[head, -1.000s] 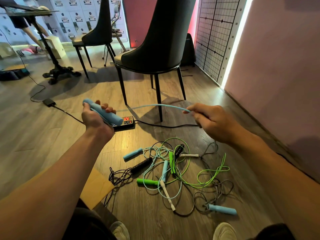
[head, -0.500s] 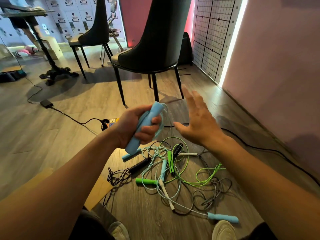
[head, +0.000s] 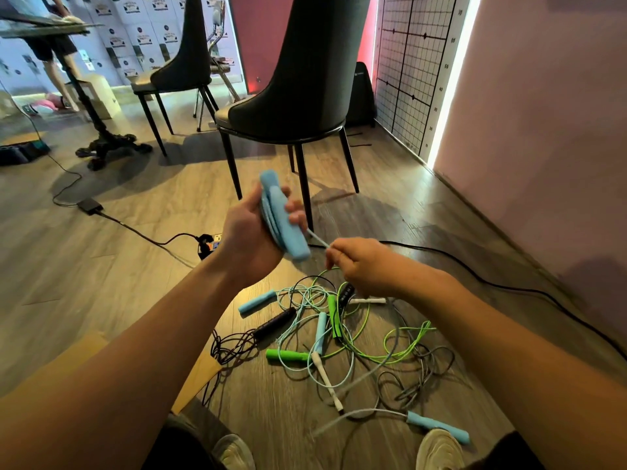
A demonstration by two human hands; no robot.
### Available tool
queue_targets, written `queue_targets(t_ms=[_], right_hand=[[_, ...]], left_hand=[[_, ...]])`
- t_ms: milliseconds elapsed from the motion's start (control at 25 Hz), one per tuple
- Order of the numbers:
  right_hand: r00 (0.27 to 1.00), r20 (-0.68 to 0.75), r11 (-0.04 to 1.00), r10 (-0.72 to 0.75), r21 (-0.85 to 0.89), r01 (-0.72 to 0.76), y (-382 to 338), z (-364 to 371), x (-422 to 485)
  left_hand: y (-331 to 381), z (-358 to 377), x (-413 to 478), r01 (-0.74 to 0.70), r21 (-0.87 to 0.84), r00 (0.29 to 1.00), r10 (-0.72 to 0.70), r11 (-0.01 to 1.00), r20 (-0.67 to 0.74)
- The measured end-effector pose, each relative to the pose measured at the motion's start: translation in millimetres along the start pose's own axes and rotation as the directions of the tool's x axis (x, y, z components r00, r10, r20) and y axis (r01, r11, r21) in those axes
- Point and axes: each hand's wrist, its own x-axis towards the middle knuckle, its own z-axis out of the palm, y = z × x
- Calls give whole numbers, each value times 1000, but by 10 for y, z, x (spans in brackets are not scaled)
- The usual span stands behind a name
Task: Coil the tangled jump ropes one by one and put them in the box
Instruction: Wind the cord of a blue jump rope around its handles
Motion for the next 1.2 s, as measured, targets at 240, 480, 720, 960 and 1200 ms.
queue_targets(t_ms=[240,480,720,960,1200], right_hand=[[997,27,988,-67,-135,70,-154,-2,-40],[917,-290,943,-275,-268,197,18,-197,-20],[812,-541,954,-221,-291,66,111,-255,-3],[895,-444,988,-42,-150,-28,93,-201,8],[995,95,998,21,-63,-15,-13,109,6]], left_hand=[[31,-258,149,-320,555,853,489,768,-184],[-47,-436,66,117,977,993,-21,176,-115],[-114,-111,3,291,785,911,-409,546,-54],[-47,38,-75,246,355,928,-324,902,182],[13,80,13,-178,-56,982,181,982,46]])
